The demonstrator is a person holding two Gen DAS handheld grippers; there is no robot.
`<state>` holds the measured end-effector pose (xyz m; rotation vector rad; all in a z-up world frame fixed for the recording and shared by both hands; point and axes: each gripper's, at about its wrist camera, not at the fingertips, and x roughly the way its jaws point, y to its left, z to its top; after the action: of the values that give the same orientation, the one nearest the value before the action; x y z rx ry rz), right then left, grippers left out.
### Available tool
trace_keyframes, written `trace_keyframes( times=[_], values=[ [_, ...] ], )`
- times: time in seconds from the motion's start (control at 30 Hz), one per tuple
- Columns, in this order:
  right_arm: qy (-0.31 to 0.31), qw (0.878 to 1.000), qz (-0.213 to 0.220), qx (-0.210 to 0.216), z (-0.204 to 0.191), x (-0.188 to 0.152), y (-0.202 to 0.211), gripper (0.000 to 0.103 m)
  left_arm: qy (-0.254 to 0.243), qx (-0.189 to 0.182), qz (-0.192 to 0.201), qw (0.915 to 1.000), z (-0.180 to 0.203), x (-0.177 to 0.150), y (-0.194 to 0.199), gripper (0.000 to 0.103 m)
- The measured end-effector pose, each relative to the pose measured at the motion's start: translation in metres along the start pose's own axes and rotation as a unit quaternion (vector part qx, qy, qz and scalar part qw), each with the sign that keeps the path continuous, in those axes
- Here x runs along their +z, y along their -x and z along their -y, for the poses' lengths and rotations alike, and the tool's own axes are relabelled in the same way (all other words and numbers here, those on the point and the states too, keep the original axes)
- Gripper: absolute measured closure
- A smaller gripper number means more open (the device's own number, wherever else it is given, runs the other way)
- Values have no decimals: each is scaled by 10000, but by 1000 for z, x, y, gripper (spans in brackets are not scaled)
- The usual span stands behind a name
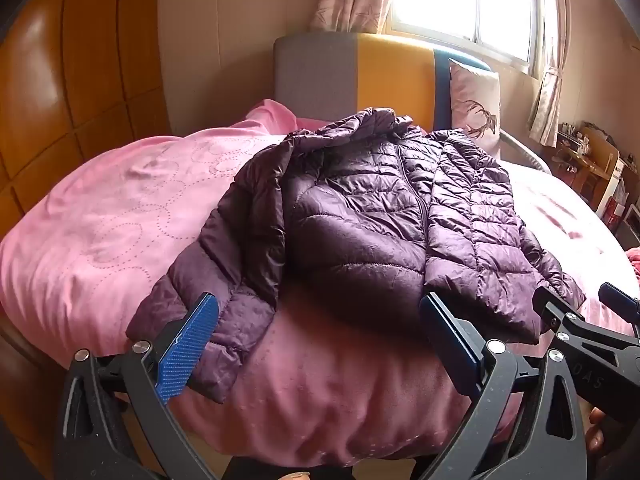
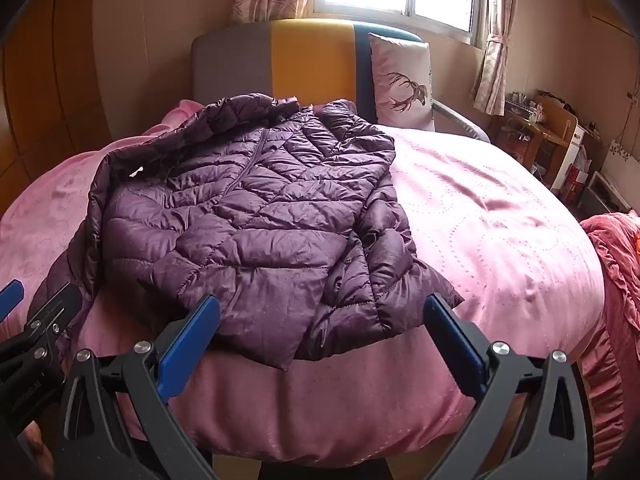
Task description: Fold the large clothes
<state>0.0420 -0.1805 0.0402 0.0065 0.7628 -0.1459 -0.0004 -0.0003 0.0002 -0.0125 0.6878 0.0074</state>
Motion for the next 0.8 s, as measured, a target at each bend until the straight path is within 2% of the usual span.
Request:
trace_keyframes(
  times=[0.3,0.43,0.8],
  values=[
    [-62,10000,-17,57,-1,-5,-5,2,-39,-9,13,10000,0,-12,1,4],
    [-26,10000,-24,78,-1,-4,-3,2,-58,21,-94,9999,5,-5,-6,4],
    [-64,9999,7,78,1,-6,-3,2,-143,123,-20,9998,7,-1,1,4]
  ],
)
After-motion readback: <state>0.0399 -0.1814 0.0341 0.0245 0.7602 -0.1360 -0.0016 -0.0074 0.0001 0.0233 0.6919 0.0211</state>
